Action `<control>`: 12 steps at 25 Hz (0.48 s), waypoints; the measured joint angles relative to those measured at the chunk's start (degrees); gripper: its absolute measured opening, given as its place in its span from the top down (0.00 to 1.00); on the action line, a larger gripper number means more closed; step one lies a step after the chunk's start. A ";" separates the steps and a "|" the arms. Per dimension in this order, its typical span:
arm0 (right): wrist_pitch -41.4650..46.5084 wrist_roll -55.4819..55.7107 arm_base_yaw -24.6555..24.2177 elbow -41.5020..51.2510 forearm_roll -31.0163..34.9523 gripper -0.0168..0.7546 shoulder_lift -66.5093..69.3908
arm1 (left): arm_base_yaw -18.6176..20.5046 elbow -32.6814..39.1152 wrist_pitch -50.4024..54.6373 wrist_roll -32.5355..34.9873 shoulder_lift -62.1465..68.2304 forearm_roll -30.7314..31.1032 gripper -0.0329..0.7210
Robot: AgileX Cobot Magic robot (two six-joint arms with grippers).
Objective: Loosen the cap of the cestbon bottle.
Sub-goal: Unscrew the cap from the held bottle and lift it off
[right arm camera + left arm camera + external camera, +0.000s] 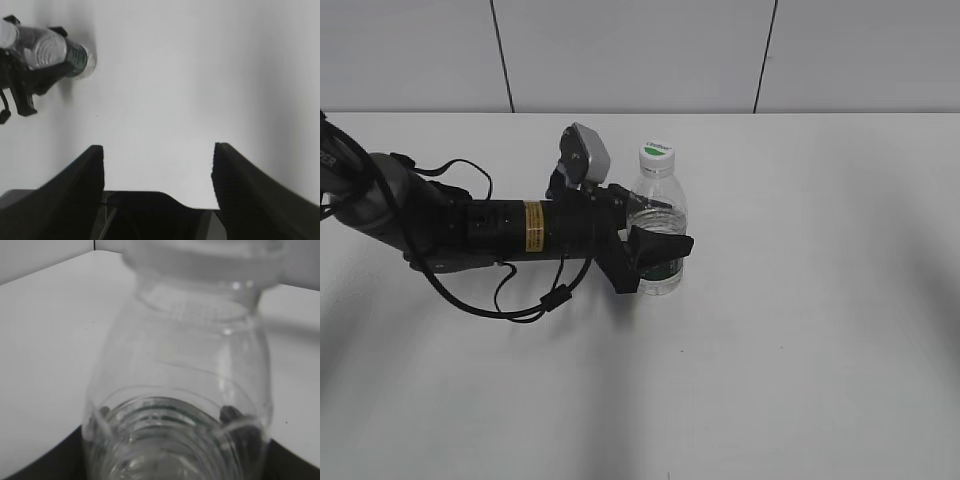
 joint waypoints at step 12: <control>0.02 7.72 11.69 -21.88 -3.02 0.30 20.90 | 0.00 0.00 -0.04 0.00 0.00 0.05 0.43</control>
